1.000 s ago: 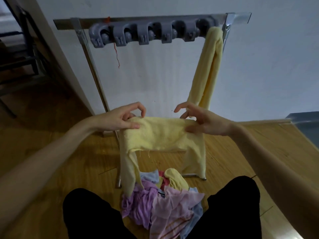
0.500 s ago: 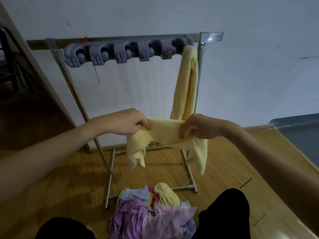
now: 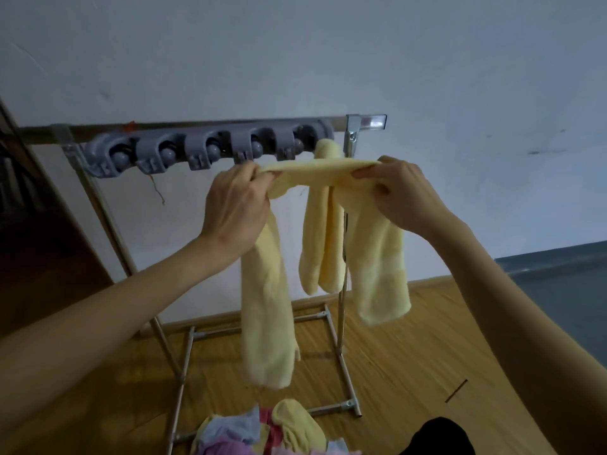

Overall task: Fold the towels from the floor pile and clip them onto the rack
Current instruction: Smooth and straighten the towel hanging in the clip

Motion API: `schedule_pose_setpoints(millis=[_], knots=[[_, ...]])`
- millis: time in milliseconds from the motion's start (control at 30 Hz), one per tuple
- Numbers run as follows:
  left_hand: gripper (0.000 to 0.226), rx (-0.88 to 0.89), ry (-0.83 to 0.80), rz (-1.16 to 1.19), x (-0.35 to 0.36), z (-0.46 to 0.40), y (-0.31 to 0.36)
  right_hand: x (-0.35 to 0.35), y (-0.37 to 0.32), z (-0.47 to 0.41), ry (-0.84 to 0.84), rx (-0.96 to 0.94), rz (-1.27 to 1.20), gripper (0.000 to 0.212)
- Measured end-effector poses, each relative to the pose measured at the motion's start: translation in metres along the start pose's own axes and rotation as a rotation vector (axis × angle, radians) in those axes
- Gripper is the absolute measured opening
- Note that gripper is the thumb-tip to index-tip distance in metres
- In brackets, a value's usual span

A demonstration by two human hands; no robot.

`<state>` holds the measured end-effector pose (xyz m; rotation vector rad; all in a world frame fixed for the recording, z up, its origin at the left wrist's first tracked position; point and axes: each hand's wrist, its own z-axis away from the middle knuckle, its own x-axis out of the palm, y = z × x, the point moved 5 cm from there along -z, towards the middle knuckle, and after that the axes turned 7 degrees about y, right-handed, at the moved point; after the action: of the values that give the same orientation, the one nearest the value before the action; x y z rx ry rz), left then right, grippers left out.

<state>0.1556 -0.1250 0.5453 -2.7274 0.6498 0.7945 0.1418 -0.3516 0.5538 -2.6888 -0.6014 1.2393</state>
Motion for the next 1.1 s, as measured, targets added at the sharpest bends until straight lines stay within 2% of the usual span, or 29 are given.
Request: schedule_pose_setpoints(millis=[100,267,400,533,733,933,1100], knots=[[0.042,0.015,0.065,-0.033,-0.001,-0.026,0.007,-0.013,0.008,-0.017,0.107,0.04,0.013,0.051],[0.039,-0.009,0.034,-0.052,0.011,-0.057,0.023,-0.018,0.022,-0.042,0.163,0.11,0.026,0.044],[0.031,-0.022,-0.013,-0.064,0.032,-0.069,0.038,-0.005,0.033,-0.052,0.129,0.165,-0.021,0.035],[0.041,-0.062,-0.059,-0.113,0.046,-0.076,0.047,0.01,0.045,-0.059,0.093,0.205,-0.066,0.032],[0.043,-0.106,-0.161,-0.113,0.066,-0.073,0.047,0.035,0.057,-0.057,0.025,0.218,-0.112,0.032],[0.045,-0.059,-0.178,-0.177,0.082,-0.046,0.042,0.062,0.062,-0.032,-0.053,0.199,-0.129,0.032],[0.053,0.036,-0.214,-0.1,0.1,-0.024,0.034,0.088,0.067,-0.007,-0.164,0.11,-0.095,0.037]])
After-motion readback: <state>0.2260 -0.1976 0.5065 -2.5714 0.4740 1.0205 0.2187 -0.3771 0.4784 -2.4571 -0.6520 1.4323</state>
